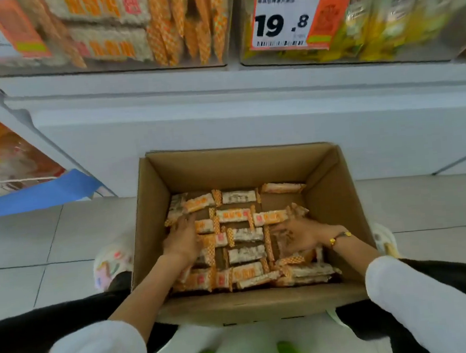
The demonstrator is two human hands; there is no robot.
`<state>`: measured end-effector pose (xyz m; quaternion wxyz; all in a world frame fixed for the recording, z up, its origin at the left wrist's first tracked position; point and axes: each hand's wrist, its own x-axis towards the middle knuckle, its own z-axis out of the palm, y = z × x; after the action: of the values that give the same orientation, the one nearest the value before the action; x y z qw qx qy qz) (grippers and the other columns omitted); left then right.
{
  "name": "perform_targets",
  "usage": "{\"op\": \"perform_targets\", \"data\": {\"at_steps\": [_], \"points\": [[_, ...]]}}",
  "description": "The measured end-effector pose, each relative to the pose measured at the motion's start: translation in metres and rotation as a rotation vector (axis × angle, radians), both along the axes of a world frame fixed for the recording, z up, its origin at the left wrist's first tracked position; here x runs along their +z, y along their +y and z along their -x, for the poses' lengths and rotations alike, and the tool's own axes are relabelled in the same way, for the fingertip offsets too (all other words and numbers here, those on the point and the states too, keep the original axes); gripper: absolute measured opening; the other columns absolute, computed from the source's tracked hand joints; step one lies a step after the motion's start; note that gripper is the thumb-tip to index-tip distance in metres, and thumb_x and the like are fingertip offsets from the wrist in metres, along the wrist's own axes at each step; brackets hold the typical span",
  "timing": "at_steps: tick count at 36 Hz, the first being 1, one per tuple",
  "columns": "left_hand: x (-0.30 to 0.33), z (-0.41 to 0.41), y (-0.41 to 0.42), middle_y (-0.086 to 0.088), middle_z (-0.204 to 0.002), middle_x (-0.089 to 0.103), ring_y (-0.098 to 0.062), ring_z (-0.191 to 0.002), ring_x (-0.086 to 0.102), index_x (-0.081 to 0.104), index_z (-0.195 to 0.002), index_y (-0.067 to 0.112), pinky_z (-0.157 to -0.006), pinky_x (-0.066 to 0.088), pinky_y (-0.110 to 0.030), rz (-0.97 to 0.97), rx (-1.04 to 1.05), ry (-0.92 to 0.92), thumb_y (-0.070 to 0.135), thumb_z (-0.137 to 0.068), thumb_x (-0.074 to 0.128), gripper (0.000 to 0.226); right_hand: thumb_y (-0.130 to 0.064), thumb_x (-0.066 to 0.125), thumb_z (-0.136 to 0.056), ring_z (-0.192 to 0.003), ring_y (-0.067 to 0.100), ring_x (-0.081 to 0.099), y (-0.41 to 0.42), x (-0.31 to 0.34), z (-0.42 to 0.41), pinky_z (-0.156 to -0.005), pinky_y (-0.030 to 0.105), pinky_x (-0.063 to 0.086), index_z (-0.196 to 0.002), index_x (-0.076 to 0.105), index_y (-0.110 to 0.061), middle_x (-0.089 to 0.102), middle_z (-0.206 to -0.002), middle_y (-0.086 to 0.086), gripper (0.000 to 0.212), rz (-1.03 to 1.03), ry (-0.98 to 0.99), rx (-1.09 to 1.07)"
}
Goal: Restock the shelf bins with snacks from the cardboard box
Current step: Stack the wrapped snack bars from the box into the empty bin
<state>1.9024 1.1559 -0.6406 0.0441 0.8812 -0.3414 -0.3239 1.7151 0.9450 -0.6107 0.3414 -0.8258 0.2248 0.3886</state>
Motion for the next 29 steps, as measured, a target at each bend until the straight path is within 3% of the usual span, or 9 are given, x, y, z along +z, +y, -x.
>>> {"op": "perform_targets", "data": {"at_steps": [5,9,11,15,20,24,26,27,29], "points": [[-0.018,0.010,-0.004,-0.004,-0.158,0.009,-0.033,-0.140,0.023,0.018,-0.150,0.020,-0.104,0.041,-0.047,0.040,0.034,-0.027,0.017,-0.093,0.057,0.069,-0.038,0.084,-0.069,-0.140,0.024,0.031,-0.014,-0.027,0.011,-0.111,0.039,0.037,-0.151,0.014,-0.038,0.016,-0.160,-0.002,0.108,-0.019,0.273,0.109],[-0.028,0.015,-0.003,-0.002,-0.153,0.028,-0.027,-0.135,0.034,0.033,-0.145,0.022,-0.099,0.045,-0.040,0.167,-0.014,0.007,0.002,-0.088,0.056,0.065,-0.039,0.086,-0.066,-0.146,0.027,0.016,-0.005,-0.040,0.013,-0.115,0.041,0.028,-0.152,0.000,-0.037,0.005,-0.161,0.000,0.121,0.055,0.300,0.284],[-0.032,0.016,-0.003,-0.001,-0.154,0.026,-0.025,-0.138,0.030,0.033,-0.146,0.023,-0.104,0.041,-0.038,0.133,-0.070,-0.036,0.003,-0.088,0.057,0.066,-0.036,0.084,-0.070,-0.142,0.028,0.025,0.001,-0.039,0.012,-0.109,0.038,0.034,-0.153,0.007,-0.034,0.017,-0.159,0.000,0.113,0.117,0.221,0.344],[-0.033,0.018,-0.003,-0.003,-0.156,0.017,-0.027,-0.145,0.012,0.025,-0.149,0.023,-0.117,0.022,-0.041,-0.061,-0.209,-0.235,0.020,-0.089,0.065,0.072,-0.040,0.064,-0.088,-0.119,0.028,0.050,0.002,-0.040,0.007,-0.086,0.036,0.046,-0.147,0.030,-0.031,0.049,-0.137,0.007,0.069,0.370,-0.102,0.298],[-0.031,0.015,-0.008,-0.002,-0.145,0.041,-0.026,-0.125,0.048,0.040,-0.140,0.025,-0.094,0.047,-0.038,0.065,-0.242,-0.267,-0.002,-0.086,0.057,0.063,-0.039,0.054,-0.095,-0.111,0.029,0.057,0.006,-0.046,-0.008,-0.081,0.037,0.048,-0.140,0.041,-0.019,0.061,-0.122,0.010,0.051,0.497,-0.256,0.135],[-0.026,0.003,-0.023,-0.003,-0.129,0.060,-0.024,-0.111,0.061,0.050,-0.135,0.023,-0.082,0.053,-0.039,0.335,-0.113,-0.126,-0.005,-0.088,0.051,0.055,-0.055,0.051,-0.092,-0.080,0.031,0.061,0.012,-0.042,-0.020,-0.055,0.033,0.040,-0.092,0.054,-0.019,0.059,-0.076,0.006,0.036,0.273,-0.314,-0.340],[-0.018,-0.001,-0.031,0.002,-0.120,0.066,-0.018,-0.104,0.064,0.058,-0.125,0.024,-0.077,0.056,-0.038,0.485,0.050,-0.074,-0.009,-0.084,0.052,0.053,-0.050,0.053,-0.094,-0.105,0.035,0.059,0.016,-0.028,-0.027,-0.077,0.038,0.047,-0.123,0.054,-0.011,0.064,-0.106,0.017,0.049,0.100,-0.293,-0.576],[-0.014,-0.002,-0.035,0.003,-0.117,0.067,-0.016,-0.101,0.065,0.059,-0.122,0.024,-0.075,0.055,-0.035,0.508,0.126,-0.089,-0.007,-0.084,0.054,0.049,-0.046,0.053,-0.095,-0.121,0.034,0.051,0.016,-0.023,-0.028,-0.091,0.037,0.044,-0.140,0.040,-0.005,0.055,-0.130,0.018,0.062,0.004,-0.263,-0.668],[-0.005,-0.005,-0.039,0.001,-0.118,0.066,-0.020,-0.106,0.063,0.058,-0.124,0.023,-0.076,0.050,-0.032,0.442,0.216,-0.154,0.004,-0.090,0.057,0.039,-0.039,0.054,-0.096,-0.136,0.029,0.035,0.014,-0.018,-0.029,-0.103,0.031,0.034,-0.148,0.024,-0.004,0.037,-0.150,0.011,0.069,-0.138,-0.284,-0.824]]}}
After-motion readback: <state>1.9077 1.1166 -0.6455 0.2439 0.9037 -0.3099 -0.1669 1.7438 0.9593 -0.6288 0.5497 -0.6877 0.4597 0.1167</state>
